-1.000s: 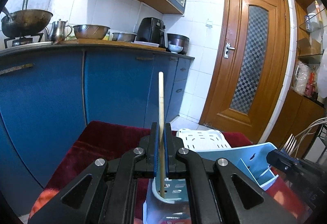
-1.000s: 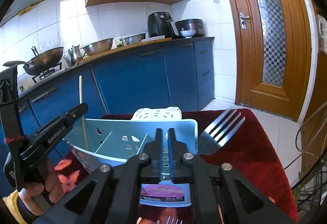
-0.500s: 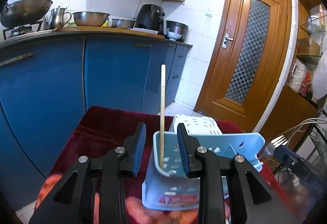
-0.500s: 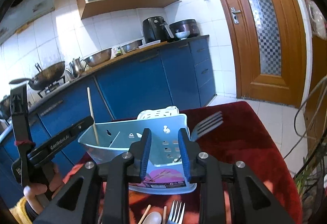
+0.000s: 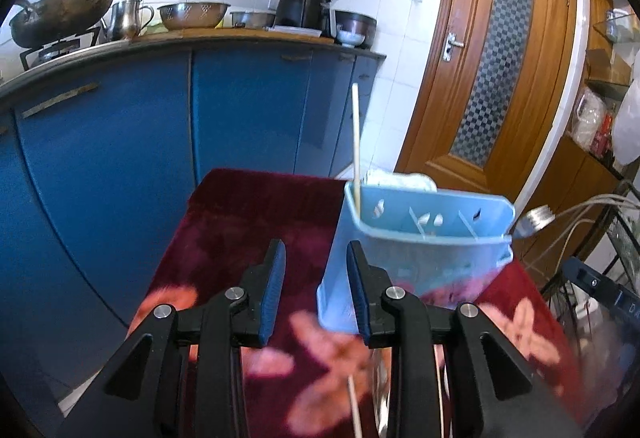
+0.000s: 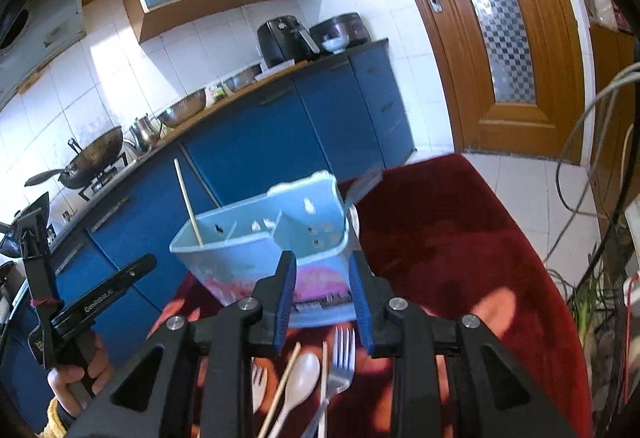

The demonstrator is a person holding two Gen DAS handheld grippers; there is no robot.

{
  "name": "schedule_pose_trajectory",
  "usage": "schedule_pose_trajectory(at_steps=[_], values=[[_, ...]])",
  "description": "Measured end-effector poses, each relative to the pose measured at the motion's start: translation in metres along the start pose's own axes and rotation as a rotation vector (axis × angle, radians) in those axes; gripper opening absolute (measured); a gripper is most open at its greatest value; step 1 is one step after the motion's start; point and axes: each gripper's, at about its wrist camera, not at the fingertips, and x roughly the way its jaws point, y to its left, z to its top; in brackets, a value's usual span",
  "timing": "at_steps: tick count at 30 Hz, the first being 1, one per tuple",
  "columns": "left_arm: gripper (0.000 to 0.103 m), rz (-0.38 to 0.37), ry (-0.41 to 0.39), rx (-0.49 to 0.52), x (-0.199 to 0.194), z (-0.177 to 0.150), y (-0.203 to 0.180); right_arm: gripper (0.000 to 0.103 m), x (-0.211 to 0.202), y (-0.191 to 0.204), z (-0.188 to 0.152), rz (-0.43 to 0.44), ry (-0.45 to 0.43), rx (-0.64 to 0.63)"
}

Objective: Organize utensils
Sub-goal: 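Lower the chopstick into the blue holder and open the left gripper while the right releases the fork, then grasp another wooden chopstick with the left gripper while the right gripper reaches toward the utensils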

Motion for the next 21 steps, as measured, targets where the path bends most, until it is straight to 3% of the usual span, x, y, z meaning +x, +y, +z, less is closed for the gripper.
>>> schedule_pose_trajectory(at_steps=[14,21], values=[[0.032,-0.02,0.221,0.051,-0.005,-0.058,-0.007,0.031,-0.012,-0.003,-0.054,-0.037,0.176,-0.028],[0.032,-0.011,0.322,0.014,0.007,-0.082,0.0,0.036,-0.01,-0.002,-0.072,-0.028,0.233,-0.024]])
